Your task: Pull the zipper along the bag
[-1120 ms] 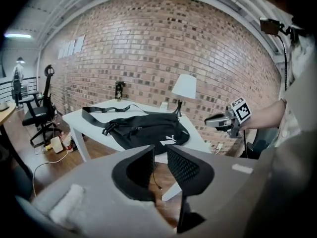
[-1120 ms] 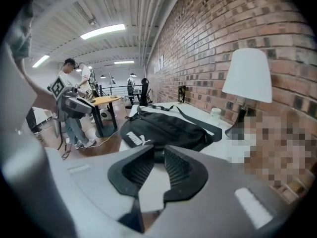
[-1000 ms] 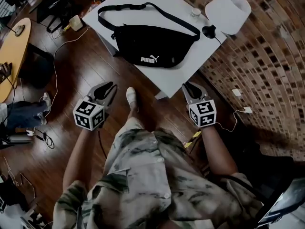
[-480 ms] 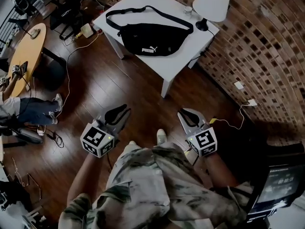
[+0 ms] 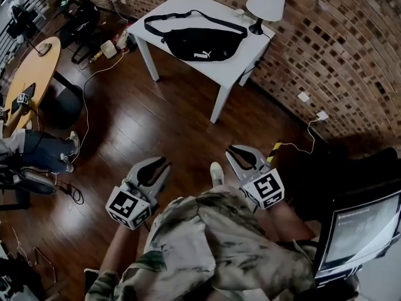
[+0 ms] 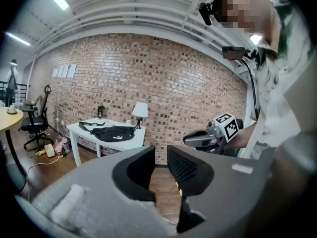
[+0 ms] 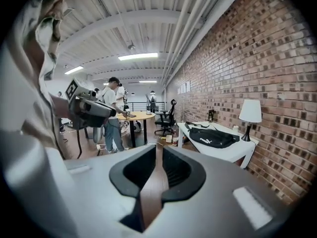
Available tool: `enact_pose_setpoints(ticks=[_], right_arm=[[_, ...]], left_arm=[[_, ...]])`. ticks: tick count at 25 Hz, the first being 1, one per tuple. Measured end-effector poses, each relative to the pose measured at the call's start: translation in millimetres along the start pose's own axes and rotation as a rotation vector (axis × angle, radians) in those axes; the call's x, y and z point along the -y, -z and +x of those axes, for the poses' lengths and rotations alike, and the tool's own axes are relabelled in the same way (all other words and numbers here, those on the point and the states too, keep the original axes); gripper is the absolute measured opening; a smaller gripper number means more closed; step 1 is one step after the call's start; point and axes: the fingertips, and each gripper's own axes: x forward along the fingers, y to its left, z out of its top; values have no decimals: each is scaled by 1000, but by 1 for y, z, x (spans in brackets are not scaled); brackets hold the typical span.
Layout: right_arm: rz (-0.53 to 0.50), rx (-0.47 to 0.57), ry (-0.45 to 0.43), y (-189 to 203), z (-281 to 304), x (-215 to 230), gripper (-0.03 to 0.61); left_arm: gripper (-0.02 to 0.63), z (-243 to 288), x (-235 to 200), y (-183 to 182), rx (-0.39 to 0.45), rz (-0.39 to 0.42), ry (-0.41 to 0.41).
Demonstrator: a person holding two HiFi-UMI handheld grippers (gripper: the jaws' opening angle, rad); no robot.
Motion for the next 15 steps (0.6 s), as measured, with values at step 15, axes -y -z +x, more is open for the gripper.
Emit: enact_pose_setpoints(ticks=[15], right_arm=[[-22, 56, 38, -35, -98, -161, 51]], left_arm=[[80, -80, 90, 34, 5, -6, 189]])
